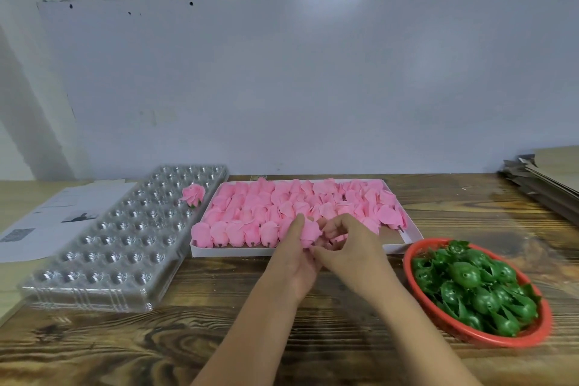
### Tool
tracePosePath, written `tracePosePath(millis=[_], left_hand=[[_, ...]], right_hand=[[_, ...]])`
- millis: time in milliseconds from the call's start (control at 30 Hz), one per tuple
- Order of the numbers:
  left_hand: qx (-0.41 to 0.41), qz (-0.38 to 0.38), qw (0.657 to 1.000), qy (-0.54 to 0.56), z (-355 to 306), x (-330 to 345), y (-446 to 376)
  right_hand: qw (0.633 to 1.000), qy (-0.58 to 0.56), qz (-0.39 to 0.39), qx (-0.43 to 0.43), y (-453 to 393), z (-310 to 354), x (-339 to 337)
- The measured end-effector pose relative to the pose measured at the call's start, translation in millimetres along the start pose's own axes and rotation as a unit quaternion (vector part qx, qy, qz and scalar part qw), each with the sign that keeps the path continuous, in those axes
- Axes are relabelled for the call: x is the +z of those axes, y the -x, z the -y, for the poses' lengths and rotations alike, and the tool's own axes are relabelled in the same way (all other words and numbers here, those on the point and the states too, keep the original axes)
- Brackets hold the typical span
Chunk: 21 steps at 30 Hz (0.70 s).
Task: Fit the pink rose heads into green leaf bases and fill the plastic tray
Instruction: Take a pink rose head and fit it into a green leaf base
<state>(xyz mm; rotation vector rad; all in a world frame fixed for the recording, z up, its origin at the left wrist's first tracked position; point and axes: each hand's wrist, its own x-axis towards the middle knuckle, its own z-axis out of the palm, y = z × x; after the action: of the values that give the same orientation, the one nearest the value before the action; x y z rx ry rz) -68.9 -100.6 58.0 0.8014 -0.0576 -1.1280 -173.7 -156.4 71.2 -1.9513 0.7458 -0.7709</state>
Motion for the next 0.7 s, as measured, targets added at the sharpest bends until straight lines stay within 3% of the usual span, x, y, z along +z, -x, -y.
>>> tracePosePath(millis=[200, 700], left_hand=[[0.02, -0.036, 0.999, -0.003, 7, 2, 7], [0.045, 0.025, 0.998, -0.03, 13, 7, 17]], right_hand=[[0.984, 0.156, -0.038, -0.078, 9, -3, 16], [0.98, 0.148, -0.081, -0.107, 16, -14, 20]])
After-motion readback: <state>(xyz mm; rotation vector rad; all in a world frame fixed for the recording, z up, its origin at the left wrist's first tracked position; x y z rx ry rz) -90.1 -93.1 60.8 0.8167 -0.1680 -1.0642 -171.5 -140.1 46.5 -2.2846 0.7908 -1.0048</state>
